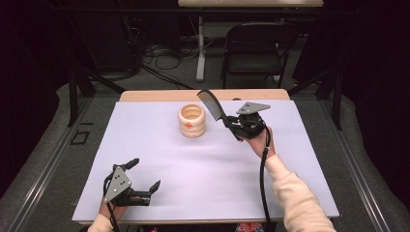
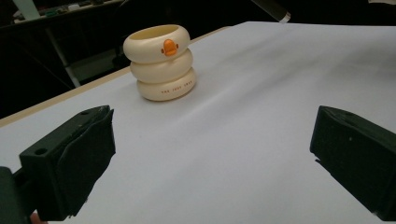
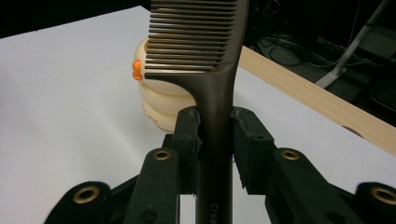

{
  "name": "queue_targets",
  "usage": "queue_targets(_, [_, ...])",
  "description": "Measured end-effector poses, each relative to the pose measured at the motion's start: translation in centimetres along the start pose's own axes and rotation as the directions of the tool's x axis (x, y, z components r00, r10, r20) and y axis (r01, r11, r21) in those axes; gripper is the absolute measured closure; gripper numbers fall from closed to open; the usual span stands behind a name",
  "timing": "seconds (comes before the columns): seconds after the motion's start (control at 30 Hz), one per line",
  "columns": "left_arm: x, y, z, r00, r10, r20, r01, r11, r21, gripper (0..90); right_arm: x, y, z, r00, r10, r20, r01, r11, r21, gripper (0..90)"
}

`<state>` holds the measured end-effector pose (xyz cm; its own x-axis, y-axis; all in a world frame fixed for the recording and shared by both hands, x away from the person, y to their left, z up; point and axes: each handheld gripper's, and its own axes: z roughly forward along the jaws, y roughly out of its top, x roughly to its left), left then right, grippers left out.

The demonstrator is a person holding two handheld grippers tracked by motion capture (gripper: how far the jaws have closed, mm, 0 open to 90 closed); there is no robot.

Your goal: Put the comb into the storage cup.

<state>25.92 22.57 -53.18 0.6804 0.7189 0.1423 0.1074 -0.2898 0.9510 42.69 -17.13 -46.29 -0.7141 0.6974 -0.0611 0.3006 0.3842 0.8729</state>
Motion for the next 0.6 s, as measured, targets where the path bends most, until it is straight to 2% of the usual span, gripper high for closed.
queue_targets(0.6, [0.0,0.0,0.0,1.0,0.002,0.003,-0.002,1.0,-0.002,0.1,1.0,1.6,1.2,0.9999,-0.011,-0.01,0.011,0.999,-0.052,72.2])
